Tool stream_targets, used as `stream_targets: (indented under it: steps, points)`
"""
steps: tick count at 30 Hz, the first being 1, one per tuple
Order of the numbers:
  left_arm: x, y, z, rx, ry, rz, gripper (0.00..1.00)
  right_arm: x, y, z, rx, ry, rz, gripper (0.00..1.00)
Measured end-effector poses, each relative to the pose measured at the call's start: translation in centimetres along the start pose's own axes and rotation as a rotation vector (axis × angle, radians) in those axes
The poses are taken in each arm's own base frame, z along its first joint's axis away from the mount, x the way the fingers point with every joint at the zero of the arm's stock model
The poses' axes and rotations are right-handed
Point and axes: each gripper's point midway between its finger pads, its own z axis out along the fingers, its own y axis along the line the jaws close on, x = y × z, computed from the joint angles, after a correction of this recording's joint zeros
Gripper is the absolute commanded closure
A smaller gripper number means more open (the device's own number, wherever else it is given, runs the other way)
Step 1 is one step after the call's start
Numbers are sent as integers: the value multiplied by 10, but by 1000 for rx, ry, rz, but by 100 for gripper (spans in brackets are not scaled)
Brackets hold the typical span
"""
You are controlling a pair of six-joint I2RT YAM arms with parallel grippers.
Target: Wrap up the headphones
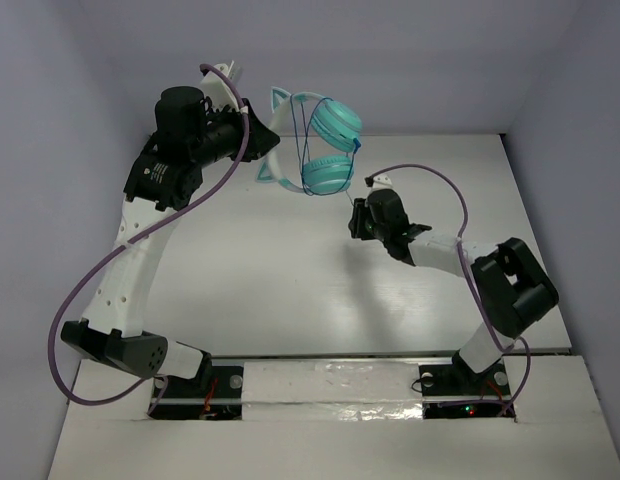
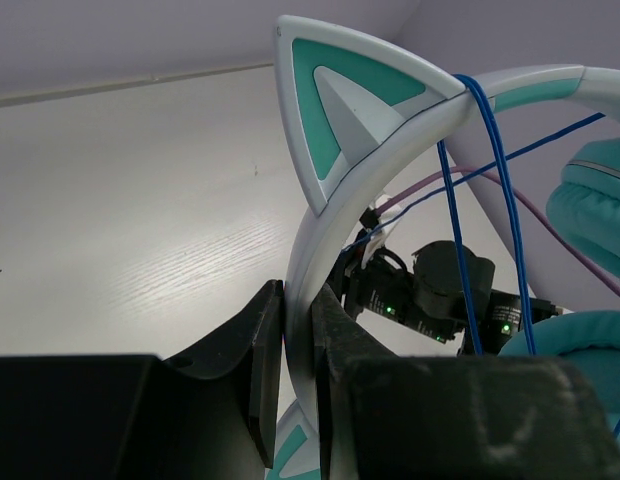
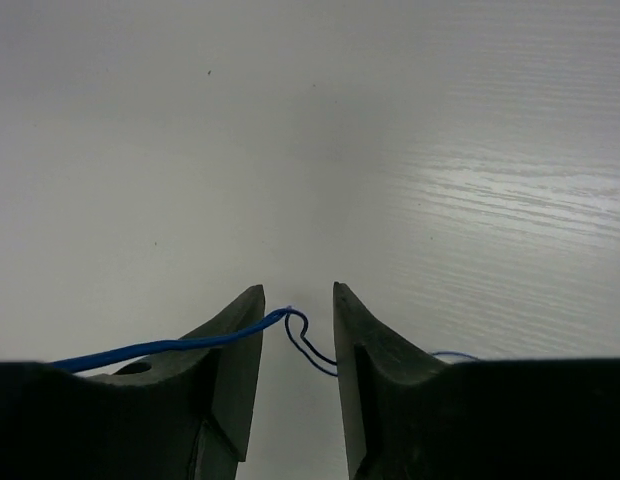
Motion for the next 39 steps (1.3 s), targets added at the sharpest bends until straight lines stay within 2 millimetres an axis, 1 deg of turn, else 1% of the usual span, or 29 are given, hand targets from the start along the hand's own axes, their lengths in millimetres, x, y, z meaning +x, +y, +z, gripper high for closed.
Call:
stream_targets:
  steps: [3, 6, 7, 8, 9, 10, 14, 16, 20, 21, 23, 24, 28, 31, 33, 35, 37, 39]
  points:
    - [0, 0, 0, 0, 0, 0, 100, 2, 2, 5, -13, -2, -4, 74]
    - [0, 0, 0, -1, 0, 0, 100, 3, 6, 9, -35, -2, 0, 73]
    - [0, 0, 0, -1, -1, 0, 100, 4, 8, 10, -43, -3, 2, 78]
    - [0, 0, 0, -2, 0, 0, 100, 3, 10, 10, -55, -7, 5, 86]
    - [0, 0, 0, -1, -1, 0, 100, 3, 13, 10, -70, -9, 9, 98]
    - [0, 0, 0, -1, -1, 0, 100, 3, 15, 10, -85, -10, 15, 100]
    - [-1, 1, 1, -5, -3, -2, 100, 8, 26, 8, -151, 3, 42, 100]
    - [-2, 5, 3, -28, -11, -1, 100, 14, 32, 4, -191, 12, 70, 100]
    - [-16, 24, 11, -126, -53, 4, 100, 36, 36, -21, -249, 50, 139, 100]
    - [-20, 31, 15, -161, -71, 5, 100, 40, 39, -27, -264, 58, 149, 100]
    - [-21, 42, 23, -200, -76, 1, 100, 44, 48, -39, -295, 65, 164, 100]
    - [-20, 49, 29, -225, -78, -3, 100, 46, 56, -45, -315, 68, 164, 100]
    - [-13, 74, 51, -303, -67, -23, 100, 61, 101, -72, -415, 98, 116, 100]
    - [-6, 87, 65, -337, -56, -42, 100, 79, 125, -88, -460, 141, 75, 100]
    - [0, 94, 71, -356, -50, -55, 100, 88, 134, -95, -472, 169, 54, 100]
    - [6, 102, 73, -385, -48, -63, 100, 92, 137, -99, -469, 185, 41, 100]
    - [10, 111, 76, -420, -57, -66, 100, 93, 140, -105, -463, 195, 28, 100]
    - [19, 124, 80, -459, -66, -72, 100, 89, 144, -114, -468, 195, 16, 100]
